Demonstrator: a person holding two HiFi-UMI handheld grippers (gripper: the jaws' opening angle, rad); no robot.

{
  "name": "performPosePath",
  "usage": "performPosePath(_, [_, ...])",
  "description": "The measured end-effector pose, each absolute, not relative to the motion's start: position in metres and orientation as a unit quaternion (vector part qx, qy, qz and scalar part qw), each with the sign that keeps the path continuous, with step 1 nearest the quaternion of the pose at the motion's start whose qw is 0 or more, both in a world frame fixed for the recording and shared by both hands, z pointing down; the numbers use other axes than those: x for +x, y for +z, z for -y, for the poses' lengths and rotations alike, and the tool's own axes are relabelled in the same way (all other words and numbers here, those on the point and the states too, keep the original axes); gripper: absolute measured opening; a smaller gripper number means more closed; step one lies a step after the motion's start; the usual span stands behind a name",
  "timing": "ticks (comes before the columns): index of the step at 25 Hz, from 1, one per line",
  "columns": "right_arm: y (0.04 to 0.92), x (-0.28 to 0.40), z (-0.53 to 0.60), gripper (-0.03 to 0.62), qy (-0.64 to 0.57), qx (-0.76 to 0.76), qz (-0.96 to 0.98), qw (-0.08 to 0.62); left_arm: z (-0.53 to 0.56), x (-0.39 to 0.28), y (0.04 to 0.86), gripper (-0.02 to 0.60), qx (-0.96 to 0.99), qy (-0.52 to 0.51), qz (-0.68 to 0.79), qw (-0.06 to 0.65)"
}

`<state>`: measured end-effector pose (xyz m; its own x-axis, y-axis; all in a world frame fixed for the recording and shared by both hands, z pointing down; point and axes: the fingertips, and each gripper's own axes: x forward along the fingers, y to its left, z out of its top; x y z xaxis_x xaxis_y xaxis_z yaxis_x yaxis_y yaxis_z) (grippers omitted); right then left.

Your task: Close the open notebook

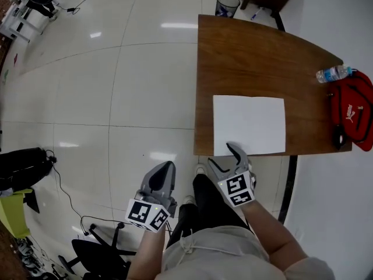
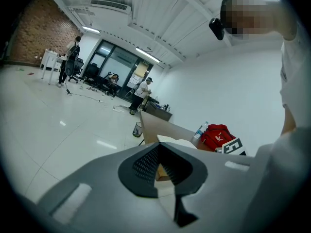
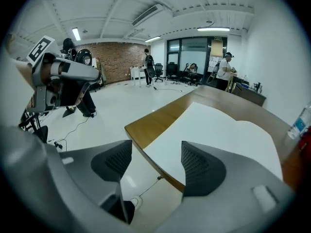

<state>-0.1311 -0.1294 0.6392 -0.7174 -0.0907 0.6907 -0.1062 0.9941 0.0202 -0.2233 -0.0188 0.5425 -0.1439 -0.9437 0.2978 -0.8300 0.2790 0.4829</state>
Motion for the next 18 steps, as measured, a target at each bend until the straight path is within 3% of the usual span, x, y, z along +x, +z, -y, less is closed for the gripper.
performPosePath(5, [0.645,-0.127,0.129,0.293,-0.01,0.065,0.925,0.373,0.016,-0.219,0.551,0.004,0.59,-0.102,0.747,0.289])
performPosePath(7, [0.644,-0.125,0.13,0.229,-0.016,0.075,0.926,0.37,0.014,-0.217,0.552,0.003,0.59,-0.101,0.746,0.291])
performPosePath(13, [0.641,-0.122,0.122,0.172,-0.02,0.085,0.927,0.365,0.01,-0.21,0.549,0.004,0.593,-0.099,0.744,0.291])
performPosePath(18, [0.646,-0.12,0.115,0.209,-0.101,0.068,0.916,0.383,0.008,-0.205,0.544,0.003,0.595,-0.1,0.745,0.285])
